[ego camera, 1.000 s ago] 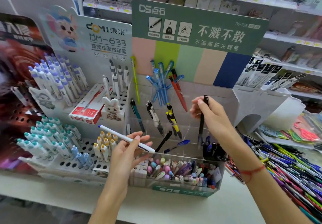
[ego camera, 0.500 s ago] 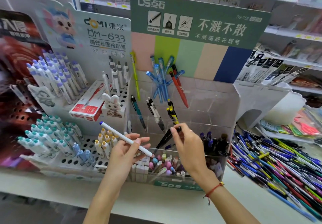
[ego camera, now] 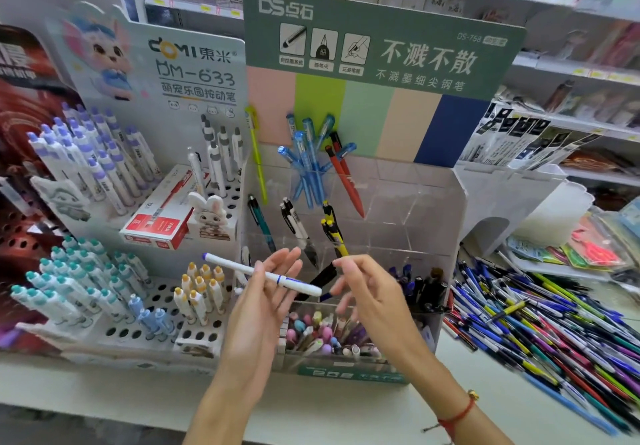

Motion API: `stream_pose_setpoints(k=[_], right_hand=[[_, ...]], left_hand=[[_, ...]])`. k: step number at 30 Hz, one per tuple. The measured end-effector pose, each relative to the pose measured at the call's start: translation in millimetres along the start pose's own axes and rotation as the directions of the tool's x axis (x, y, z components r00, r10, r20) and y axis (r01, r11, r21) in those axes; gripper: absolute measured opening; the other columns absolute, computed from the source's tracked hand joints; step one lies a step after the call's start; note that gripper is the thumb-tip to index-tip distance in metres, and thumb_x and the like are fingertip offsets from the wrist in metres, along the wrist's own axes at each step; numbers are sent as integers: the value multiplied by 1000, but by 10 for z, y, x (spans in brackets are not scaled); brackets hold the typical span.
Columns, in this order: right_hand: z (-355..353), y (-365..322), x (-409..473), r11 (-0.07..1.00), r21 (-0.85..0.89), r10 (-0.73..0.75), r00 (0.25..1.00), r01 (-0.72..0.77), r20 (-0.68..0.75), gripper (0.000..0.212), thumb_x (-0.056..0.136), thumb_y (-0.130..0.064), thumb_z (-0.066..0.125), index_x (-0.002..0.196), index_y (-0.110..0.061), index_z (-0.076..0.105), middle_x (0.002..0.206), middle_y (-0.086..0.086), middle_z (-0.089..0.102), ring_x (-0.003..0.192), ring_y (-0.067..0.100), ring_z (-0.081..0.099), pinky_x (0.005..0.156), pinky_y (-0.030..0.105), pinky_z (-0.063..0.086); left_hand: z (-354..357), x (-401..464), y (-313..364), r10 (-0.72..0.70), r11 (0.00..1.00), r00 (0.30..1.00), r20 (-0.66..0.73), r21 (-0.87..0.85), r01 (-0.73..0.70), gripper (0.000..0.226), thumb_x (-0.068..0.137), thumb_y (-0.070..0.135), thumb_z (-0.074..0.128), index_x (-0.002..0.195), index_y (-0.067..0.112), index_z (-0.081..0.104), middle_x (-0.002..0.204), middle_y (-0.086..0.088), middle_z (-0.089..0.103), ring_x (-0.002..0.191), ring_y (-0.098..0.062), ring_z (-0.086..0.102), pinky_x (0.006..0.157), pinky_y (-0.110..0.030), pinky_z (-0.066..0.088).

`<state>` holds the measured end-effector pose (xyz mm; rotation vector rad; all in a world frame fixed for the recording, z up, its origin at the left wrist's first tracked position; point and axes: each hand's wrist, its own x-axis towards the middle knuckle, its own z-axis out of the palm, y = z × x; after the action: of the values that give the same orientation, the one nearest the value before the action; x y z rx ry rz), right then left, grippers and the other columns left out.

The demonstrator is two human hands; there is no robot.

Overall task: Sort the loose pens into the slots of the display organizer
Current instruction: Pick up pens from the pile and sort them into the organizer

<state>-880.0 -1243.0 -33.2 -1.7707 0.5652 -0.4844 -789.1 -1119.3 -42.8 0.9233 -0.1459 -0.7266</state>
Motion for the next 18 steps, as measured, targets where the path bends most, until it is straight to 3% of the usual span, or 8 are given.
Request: stream_pose_setpoints(k=[3,6,7,9,12,15,17,18], right_hand=[[27,-131,-107,994,113,-1,997,-8,81,25,90,-36,55,104,-16,62,79,-1,70,58,12,62,52,22,48],[-63,-189,-144,971,238,-31,999,34,-18,9,90,-10,61,97,-7,66,76,0,70,60,11,62,56,21,51],[-111,-179,-141,967,254,-23,998,38,-61,8,89,-9,62,95,-7,67,75,1,70,61,11,63,56,20,50],[-210,-127,-108,971,238,6,987,33,-160,8,90,-12,60,94,-12,68,74,2,70,63,10,63,58,18,50],[-285,-34,-76,990,128,-23,963,60,-268,11,95,-15,55,96,-19,65,78,2,70,66,13,65,60,23,52],[-187,7,-55,992,-22,-124,962,122,-244,12,96,-18,54,96,-25,63,77,2,66,68,27,62,60,40,50],[-20,41,11,952,-217,-254,953,215,-167,8,96,-23,56,97,-27,62,74,-4,64,66,17,60,60,38,51],[80,64,60,902,-337,-325,939,271,-115,6,95,-25,57,99,-27,61,73,-9,62,66,12,58,59,32,50]], left_hand=[[171,-7,-161,-4,999,999,51,53,1,45,95,43,31,124,24,58,124,5,66,120,-12,58,103,-36,39],[326,-46,-286,-69,971,987,144,235,34,43,97,49,29,122,33,59,118,8,69,112,-9,63,86,-33,48],[381,-47,-308,-94,945,984,148,325,42,41,99,48,27,118,35,62,113,11,70,108,-4,64,76,-27,48],[455,-10,-345,-103,887,988,112,460,40,35,101,41,33,106,32,67,103,13,73,98,0,66,72,-18,48],[331,25,-363,37,800,997,68,596,-70,18,97,24,50,97,31,67,96,13,72,82,-4,64,70,-15,51],[-28,-39,-290,395,482,915,-84,866,-129,20,91,20,62,106,32,63,108,21,62,97,1,57,83,-17,44],[-301,-47,-235,561,306,820,-115,949,-76,31,87,13,66,115,25,61,115,14,56,107,-4,49,91,-25,38],[-427,-25,-219,582,233,807,-97,971,-51,35,85,11,68,117,22,61,116,11,56,109,-7,48,91,-27,37]])
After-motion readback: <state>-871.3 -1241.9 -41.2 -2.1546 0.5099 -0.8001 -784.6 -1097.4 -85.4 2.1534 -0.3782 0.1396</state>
